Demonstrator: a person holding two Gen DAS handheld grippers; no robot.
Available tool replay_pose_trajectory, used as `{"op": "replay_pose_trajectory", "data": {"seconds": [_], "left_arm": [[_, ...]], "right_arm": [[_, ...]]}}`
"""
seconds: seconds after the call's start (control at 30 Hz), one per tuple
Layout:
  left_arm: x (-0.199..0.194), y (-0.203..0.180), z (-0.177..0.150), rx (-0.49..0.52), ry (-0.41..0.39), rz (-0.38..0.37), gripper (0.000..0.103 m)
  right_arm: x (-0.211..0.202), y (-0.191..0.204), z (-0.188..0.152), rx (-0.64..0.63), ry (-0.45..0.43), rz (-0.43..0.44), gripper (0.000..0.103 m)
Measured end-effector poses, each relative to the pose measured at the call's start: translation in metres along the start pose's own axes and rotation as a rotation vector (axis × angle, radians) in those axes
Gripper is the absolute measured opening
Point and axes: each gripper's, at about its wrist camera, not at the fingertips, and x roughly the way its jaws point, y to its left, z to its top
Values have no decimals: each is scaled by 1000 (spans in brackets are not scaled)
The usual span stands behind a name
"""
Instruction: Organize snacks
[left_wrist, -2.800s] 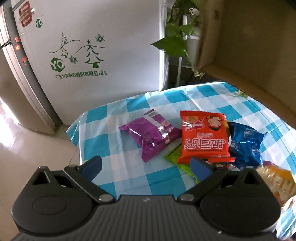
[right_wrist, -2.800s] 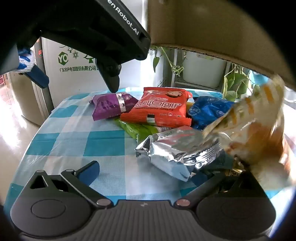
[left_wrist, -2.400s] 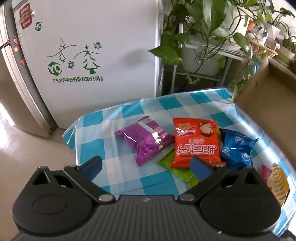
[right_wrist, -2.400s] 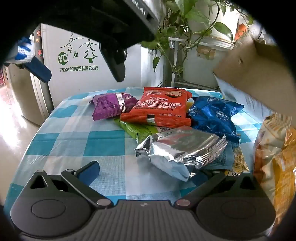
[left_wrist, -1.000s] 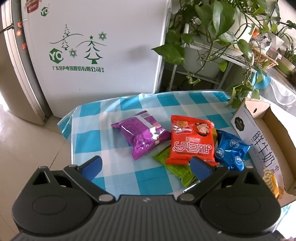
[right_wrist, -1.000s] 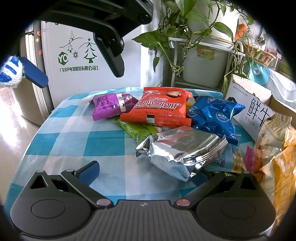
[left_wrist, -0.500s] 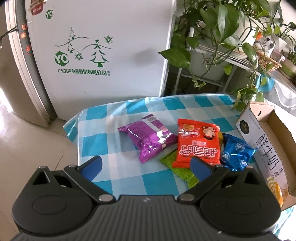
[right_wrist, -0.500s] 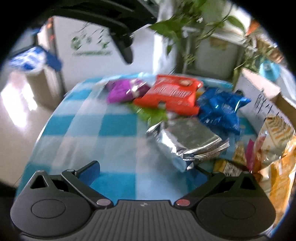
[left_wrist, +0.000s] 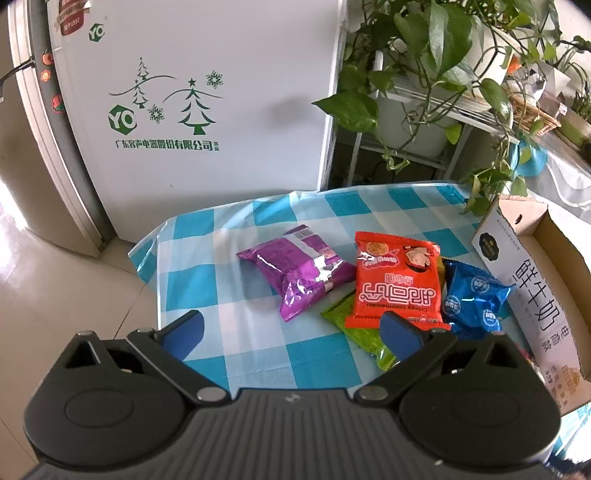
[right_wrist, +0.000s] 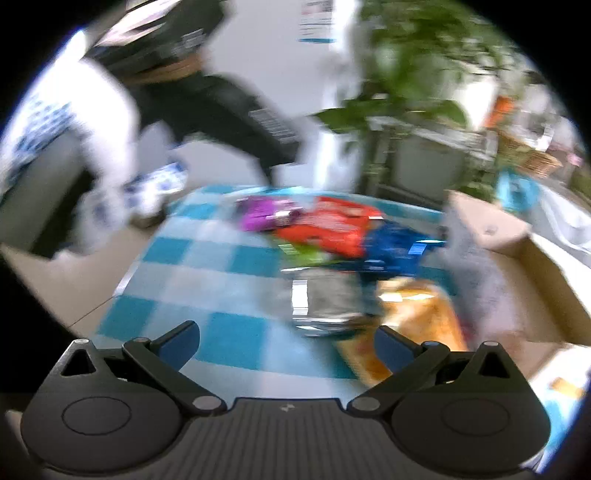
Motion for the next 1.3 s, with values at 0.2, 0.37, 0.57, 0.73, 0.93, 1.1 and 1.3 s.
{"op": "replay_pose_trajectory", "data": {"seconds": [0.2,0.37,0.57,0.73,0.93,1.1,1.3], "left_arm": [[0,-3,-3,14,3,1,101],[1,-8,-8,39,12,-1,101],[-1,-8,-11,51,14,8,101],[-6,-2,-13,43,13,29,101],[-6,-1,-14,31,19,61,101],[-7,-4,-16,40,24,74,101],[-4,-9,-19,55,41,91,101]], "right_arm": [[12,-42,-2,147,46,-164,103],[32,-65,-9,261,132,-173,103],[41,-52,-1,233,144,-96,103],[35,-37,16,176,153,47,103],[22,-42,59,67,146,57,103],[27,-71,85,107,163,14,103],[46,-90,88,207,181,-21,103]]}}
